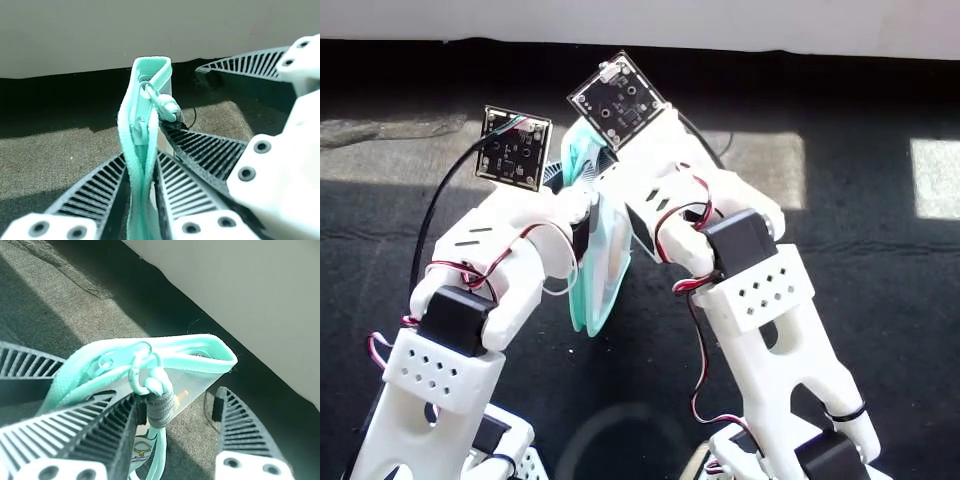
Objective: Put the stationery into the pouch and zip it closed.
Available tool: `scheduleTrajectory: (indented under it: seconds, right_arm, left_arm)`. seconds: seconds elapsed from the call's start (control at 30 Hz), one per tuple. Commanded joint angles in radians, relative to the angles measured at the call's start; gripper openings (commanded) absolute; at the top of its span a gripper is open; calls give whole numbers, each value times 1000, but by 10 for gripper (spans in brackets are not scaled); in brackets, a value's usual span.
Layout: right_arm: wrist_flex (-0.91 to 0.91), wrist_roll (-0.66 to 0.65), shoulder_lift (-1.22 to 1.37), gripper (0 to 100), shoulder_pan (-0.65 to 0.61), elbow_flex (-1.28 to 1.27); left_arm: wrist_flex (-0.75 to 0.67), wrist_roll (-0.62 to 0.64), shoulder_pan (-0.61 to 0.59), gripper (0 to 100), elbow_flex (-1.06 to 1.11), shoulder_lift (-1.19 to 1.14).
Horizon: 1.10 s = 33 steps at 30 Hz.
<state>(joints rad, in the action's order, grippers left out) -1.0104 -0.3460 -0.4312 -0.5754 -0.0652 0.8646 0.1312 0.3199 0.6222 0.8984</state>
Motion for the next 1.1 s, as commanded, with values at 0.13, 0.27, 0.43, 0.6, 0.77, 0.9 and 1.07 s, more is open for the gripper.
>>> scheduleTrajectory:
  seconds: [0.13, 0.27, 0.43, 0.6, 0.77, 0.9, 1.07]
  right_arm:
    - [-4, -14, 1, 245, -28, 41]
    - [10, -15, 2, 159, -77, 35]
    - [85, -25, 31, 57, -96, 35]
    - [85, -133, 91, 49, -97, 35]
    - [76, -175, 94, 8, -91, 39]
    - [67, -232, 93, 6, -10, 45]
    - [153, -267, 104, 6, 117, 88]
  left_arm:
    - [5, -9, 31, 18, -8, 4]
    - [5, -9, 31, 18, -7, 4]
    - [5, -9, 31, 19, -7, 4]
    - [6, -9, 31, 34, -7, 4]
    - [6, -9, 30, 34, -5, 4]
    - [8, -9, 28, 33, -5, 12]
    - [86, -11, 31, 32, -22, 13]
